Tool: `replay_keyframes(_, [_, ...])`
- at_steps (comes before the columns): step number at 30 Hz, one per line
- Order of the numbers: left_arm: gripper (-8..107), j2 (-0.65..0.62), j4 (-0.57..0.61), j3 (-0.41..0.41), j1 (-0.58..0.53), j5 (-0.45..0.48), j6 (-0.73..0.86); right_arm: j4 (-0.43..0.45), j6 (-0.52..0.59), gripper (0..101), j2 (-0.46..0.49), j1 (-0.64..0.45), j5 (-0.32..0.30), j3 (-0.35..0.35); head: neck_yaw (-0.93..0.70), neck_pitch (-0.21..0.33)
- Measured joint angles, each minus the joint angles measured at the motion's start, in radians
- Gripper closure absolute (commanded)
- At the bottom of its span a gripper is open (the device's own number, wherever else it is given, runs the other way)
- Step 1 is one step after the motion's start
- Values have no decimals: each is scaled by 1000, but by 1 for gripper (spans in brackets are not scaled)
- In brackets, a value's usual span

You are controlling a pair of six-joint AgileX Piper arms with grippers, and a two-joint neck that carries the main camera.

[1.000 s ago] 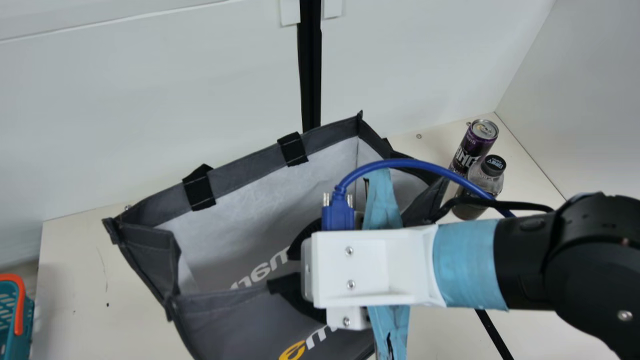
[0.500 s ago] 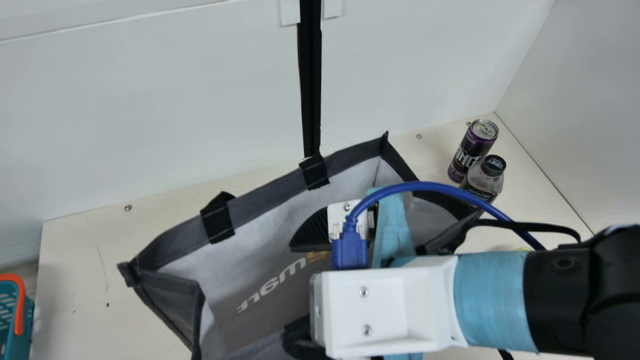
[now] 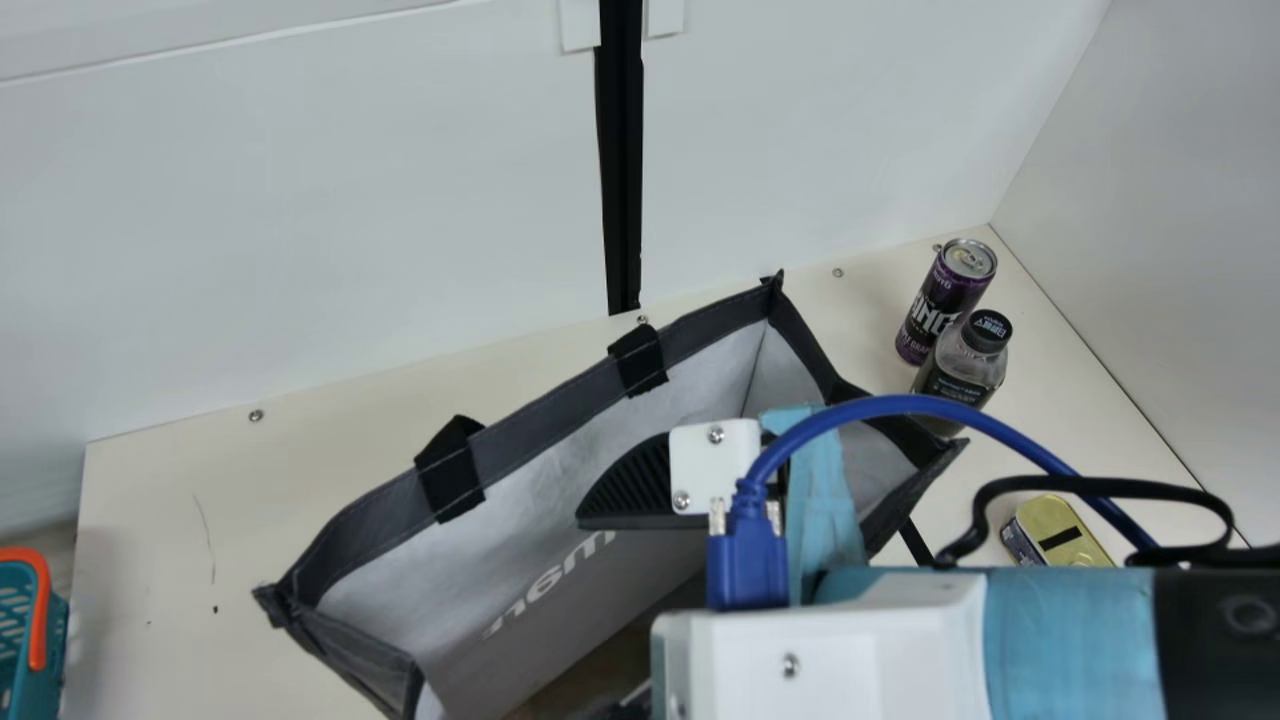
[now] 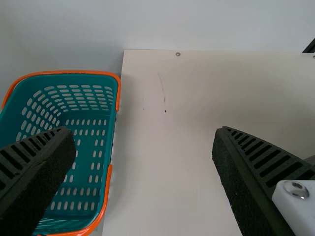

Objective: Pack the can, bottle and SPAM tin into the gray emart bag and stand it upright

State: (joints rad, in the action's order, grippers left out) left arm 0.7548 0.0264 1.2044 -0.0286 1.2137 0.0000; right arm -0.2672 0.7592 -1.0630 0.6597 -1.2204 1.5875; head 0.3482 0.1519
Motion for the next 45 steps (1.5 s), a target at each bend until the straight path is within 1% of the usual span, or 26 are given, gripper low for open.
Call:
replay_keyframes(11, [9,0,0,0,0,0,0,44,-157,6,27,97,0,59,0,0])
replay_keyframes(17, [9,0,0,0,0,0,0,64,-202,6,30,102,0,100,0,0])
replay_keyframes(21, [9,0,0,0,0,0,0,80,-215,6,28,82,0,138,-2,0])
replay_keyframes(25, [9,0,0,0,0,0,0,98,-220,6,17,34,1,173,-2,0])
replay_keyframes(32, [9,0,0,0,0,0,0,90,-187,6,-13,-107,-1,223,-2,0])
replay_keyframes(45, [9,0,0,0,0,0,0,-40,-94,6,-97,-410,1,288,0,0])
